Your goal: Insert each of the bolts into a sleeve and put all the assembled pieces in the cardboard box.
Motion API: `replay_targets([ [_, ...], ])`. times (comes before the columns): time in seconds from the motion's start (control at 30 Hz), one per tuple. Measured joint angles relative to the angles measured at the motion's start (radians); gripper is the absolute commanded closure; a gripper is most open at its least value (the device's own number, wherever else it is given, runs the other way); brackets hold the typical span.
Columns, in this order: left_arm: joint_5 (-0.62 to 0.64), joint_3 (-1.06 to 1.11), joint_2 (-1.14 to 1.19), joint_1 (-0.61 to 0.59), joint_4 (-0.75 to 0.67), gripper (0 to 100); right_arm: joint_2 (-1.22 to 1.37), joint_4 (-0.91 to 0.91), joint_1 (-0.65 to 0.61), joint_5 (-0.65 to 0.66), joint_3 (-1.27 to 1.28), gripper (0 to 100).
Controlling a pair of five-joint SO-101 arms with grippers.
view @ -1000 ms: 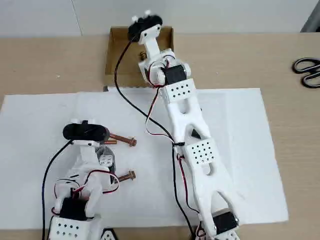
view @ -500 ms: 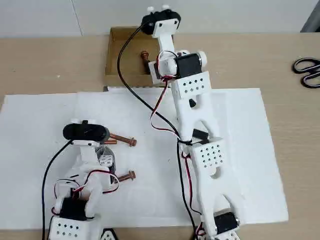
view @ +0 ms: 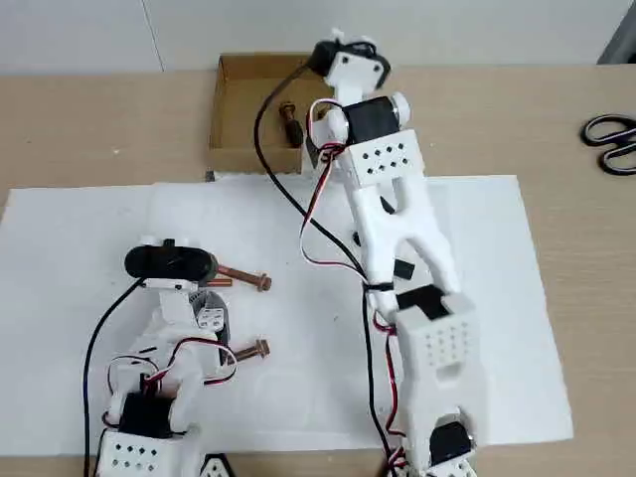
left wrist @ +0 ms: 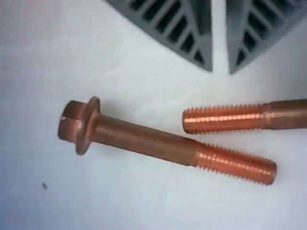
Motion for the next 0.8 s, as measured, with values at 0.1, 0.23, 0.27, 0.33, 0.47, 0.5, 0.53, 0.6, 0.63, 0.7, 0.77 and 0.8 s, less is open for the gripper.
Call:
replay_targets([
  [0.1, 0.000, 0.000, 0.000, 0.000, 0.000, 99, -0.049, 0.000, 0.000, -0.089, 0.107, 78.9],
  [0.23, 0.000, 0.000, 0.000, 0.000, 0.000, 99, -0.061, 0.000, -0.002, -0.164, 0.143, 78.9],
  [0.27, 0.000, 0.000, 0.000, 0.000, 0.000, 99, -0.061, 0.000, -0.002, -0.183, 0.143, 78.9],
  [0.33, 0.002, 0.000, 0.000, 0.000, 0.000, 99, -0.061, 0.000, -0.002, -0.219, 0.143, 78.9],
  [0.47, 0.002, 0.000, 0.000, 0.000, 0.000, 99, -0.044, 0.000, -0.002, -0.324, 0.143, 78.9],
  [0.5, 0.002, 0.000, 0.000, 0.000, 0.000, 99, -0.031, 0.000, 0.002, -0.347, 0.143, 78.9],
  [0.53, 0.002, 0.000, 0.000, 0.000, 0.000, 99, -0.014, 0.000, 0.005, -0.368, 0.143, 78.9],
  [0.6, 0.002, 0.000, 0.000, 0.000, 0.000, 99, 0.009, 0.000, 0.011, -0.407, 0.144, 79.0],
  [0.63, 0.002, 0.000, 0.000, 0.000, 0.000, 99, 0.020, 0.000, 0.015, -0.425, 0.144, 79.0],
  [0.7, 0.002, 0.000, 0.000, 0.000, 0.000, 99, 0.034, 0.000, 0.018, -0.454, 0.144, 79.0],
  [0.77, 0.002, 0.000, 0.000, 0.000, 0.000, 99, 0.041, 0.000, 0.021, -0.466, 0.149, 79.0],
  [0.8, 0.002, 0.000, 0.000, 0.000, 0.000, 99, 0.041, 0.000, 0.021, -0.468, 0.149, 79.0],
])
